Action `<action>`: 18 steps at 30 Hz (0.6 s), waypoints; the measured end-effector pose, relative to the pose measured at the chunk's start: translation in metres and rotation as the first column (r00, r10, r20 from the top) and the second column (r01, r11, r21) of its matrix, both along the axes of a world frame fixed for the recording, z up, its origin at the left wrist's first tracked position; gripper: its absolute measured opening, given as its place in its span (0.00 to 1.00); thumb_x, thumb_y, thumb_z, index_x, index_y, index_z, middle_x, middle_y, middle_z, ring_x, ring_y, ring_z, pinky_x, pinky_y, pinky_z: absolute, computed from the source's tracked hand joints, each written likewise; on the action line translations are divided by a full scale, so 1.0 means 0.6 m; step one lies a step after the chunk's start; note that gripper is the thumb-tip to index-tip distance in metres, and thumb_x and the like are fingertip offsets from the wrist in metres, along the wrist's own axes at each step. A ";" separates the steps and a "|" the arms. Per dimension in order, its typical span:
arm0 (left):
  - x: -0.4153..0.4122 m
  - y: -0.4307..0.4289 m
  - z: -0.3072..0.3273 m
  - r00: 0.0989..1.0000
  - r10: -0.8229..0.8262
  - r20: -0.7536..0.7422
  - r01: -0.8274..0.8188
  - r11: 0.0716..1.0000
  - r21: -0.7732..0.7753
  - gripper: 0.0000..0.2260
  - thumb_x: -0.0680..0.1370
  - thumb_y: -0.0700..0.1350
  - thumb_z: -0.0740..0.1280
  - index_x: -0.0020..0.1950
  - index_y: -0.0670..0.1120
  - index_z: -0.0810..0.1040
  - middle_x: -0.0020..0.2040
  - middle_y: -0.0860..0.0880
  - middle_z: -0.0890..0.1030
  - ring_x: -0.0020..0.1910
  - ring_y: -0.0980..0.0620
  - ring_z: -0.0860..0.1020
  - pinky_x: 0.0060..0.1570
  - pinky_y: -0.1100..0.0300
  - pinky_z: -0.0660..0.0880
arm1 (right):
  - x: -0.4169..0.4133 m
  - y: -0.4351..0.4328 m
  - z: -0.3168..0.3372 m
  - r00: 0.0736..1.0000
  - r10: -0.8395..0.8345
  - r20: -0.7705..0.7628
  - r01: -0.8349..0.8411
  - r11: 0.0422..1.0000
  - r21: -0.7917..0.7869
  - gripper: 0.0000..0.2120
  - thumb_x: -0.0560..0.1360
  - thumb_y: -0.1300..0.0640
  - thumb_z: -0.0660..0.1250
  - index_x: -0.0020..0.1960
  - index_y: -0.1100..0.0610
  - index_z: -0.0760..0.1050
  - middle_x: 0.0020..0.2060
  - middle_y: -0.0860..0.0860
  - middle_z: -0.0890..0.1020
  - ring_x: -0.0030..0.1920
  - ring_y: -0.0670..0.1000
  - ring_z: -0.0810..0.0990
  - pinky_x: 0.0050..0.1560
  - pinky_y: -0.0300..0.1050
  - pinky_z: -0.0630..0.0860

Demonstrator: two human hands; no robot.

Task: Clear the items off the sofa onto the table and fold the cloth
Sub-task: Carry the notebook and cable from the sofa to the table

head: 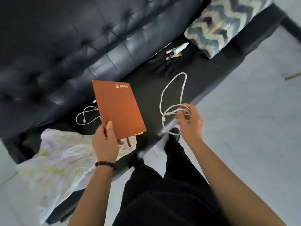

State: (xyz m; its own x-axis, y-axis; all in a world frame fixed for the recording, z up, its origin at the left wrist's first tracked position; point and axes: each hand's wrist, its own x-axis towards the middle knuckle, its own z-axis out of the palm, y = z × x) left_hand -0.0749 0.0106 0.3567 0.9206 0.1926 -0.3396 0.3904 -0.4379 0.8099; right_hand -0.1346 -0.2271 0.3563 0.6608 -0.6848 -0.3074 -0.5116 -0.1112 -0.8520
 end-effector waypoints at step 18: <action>-0.180 -0.457 0.265 0.820 -0.538 0.197 0.572 0.783 -0.242 0.09 0.76 0.53 0.70 0.41 0.49 0.81 0.36 0.51 0.82 0.24 0.53 0.75 0.36 0.50 0.76 | -0.548 -0.254 0.192 0.609 -0.733 0.304 0.749 0.657 0.084 0.10 0.79 0.64 0.66 0.53 0.49 0.76 0.41 0.46 0.85 0.41 0.47 0.85 0.35 0.37 0.79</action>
